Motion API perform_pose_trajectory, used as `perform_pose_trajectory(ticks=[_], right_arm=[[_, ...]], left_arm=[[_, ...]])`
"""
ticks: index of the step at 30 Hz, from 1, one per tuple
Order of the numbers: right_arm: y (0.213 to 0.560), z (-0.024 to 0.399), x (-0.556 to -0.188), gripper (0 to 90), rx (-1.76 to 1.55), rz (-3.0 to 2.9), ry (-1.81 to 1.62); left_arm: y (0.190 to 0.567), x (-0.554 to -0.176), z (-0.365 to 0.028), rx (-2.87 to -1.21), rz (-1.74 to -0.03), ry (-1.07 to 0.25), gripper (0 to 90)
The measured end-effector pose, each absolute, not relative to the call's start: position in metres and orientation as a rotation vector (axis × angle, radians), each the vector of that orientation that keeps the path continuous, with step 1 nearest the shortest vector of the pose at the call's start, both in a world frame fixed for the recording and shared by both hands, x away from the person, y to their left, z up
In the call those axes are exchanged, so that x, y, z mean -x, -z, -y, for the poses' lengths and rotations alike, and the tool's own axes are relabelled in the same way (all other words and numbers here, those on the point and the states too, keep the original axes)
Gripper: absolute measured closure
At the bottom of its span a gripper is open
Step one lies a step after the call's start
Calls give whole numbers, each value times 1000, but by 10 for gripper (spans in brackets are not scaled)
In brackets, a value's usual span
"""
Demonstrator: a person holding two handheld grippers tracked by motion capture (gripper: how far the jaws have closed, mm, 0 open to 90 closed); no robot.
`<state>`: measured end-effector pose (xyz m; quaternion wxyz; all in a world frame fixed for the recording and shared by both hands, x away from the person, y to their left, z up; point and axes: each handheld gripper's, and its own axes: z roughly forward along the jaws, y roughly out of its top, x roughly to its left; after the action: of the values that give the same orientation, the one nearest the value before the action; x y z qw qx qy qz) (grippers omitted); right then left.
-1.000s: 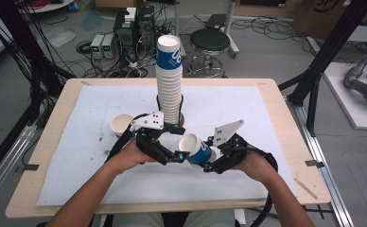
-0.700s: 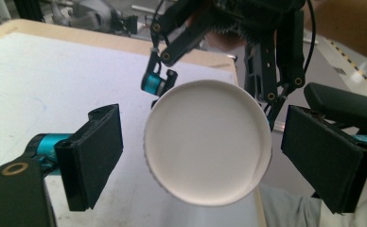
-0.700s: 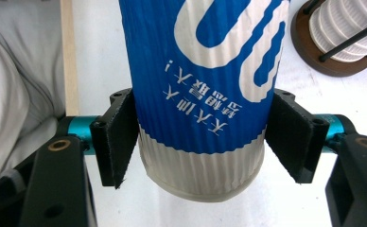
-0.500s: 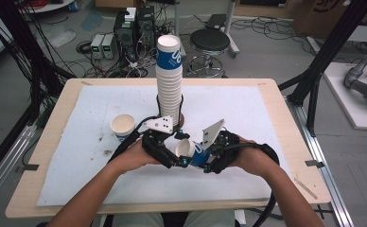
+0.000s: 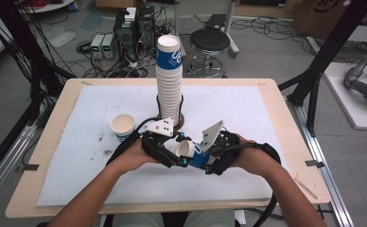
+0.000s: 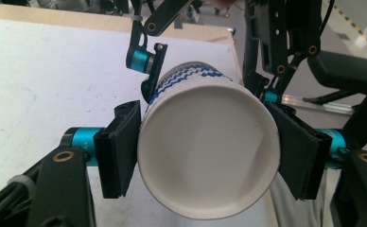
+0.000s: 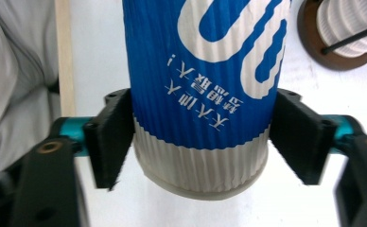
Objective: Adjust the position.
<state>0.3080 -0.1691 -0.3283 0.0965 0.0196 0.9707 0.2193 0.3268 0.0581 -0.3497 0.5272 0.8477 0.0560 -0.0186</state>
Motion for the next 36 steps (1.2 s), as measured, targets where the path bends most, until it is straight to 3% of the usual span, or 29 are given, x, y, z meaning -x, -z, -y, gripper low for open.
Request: perform_pose_trajectory(ticks=[3,23,36], right_arm=[[329,176,-310,203,-103,-2855,-795],[340,230,-306,190,-366,-2617,-1522],[369,240,-300,176,-444,-2505,-1774]], left_arm=[[350,-327,-61,-2008,-135,39,307],[353,-326,-82,-1835,-134,71,308],[355,-325,-87,-1773,-115,97,306]])
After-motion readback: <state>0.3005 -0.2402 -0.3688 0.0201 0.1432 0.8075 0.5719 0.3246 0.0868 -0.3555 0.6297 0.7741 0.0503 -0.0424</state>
